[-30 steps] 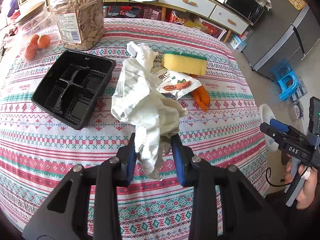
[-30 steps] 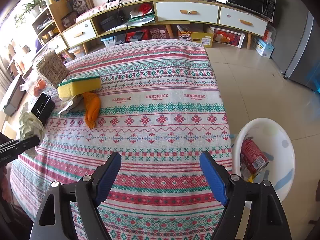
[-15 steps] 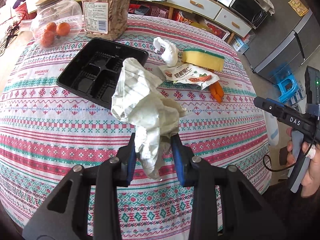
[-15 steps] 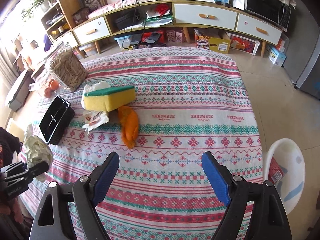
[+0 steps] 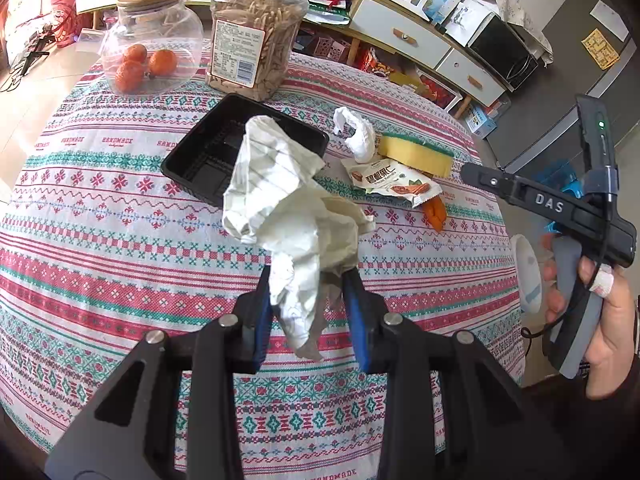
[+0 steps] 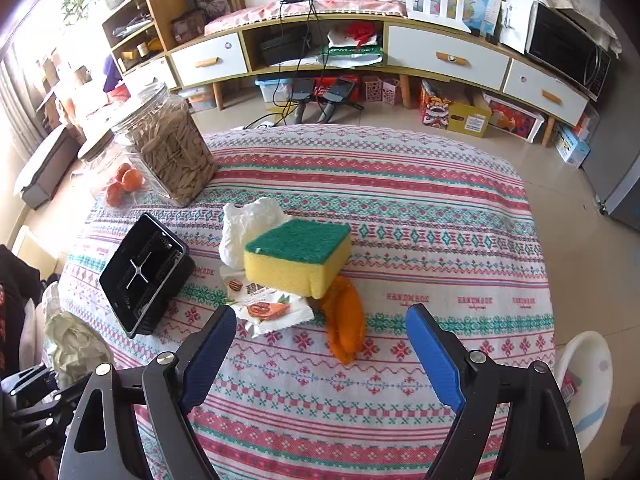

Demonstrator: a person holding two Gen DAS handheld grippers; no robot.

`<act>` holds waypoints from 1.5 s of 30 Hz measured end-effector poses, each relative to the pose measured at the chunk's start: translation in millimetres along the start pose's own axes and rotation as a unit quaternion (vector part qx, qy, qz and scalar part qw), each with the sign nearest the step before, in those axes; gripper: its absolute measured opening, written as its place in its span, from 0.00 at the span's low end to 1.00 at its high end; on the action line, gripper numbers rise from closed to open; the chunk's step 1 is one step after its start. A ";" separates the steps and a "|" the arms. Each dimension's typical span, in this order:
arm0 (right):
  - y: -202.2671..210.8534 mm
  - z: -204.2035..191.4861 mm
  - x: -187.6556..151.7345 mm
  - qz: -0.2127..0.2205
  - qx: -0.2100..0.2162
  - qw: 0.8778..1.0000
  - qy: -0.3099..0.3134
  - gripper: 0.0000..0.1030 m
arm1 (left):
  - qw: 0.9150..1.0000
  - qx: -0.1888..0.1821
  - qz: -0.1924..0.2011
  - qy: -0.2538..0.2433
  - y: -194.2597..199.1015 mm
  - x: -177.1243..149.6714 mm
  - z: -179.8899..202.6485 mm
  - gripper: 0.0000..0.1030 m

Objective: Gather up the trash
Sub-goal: 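Grasp the green-and-yellow sponge with the right tool while the left tool holds the paper, then carry the paper in the left tool and sponge in the right to the bucket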

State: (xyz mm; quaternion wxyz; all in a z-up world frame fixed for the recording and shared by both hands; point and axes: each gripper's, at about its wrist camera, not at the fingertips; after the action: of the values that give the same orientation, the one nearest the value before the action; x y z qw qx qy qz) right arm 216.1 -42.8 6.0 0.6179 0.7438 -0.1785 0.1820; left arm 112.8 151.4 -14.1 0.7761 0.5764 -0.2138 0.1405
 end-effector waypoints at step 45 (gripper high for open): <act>65.1 50.8 -35.0 0.034 0.009 0.999 0.033 0.54 | 1.000 -0.002 0.007 0.021 1.5 -6.0 16.3 0.34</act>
State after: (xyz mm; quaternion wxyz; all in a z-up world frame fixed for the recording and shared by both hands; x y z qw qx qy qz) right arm 156.3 -102.5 35.7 0.6100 0.7365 -0.1818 0.2290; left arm 104.1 136.4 -11.9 0.7808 0.5699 -0.2016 0.1579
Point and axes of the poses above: each gripper's, at about its wrist camera, not at the fingertips, and y roughly against the way its jaws point, z to its right, x to its top, and after that the axes turned 11 degrees about -y, right-handed
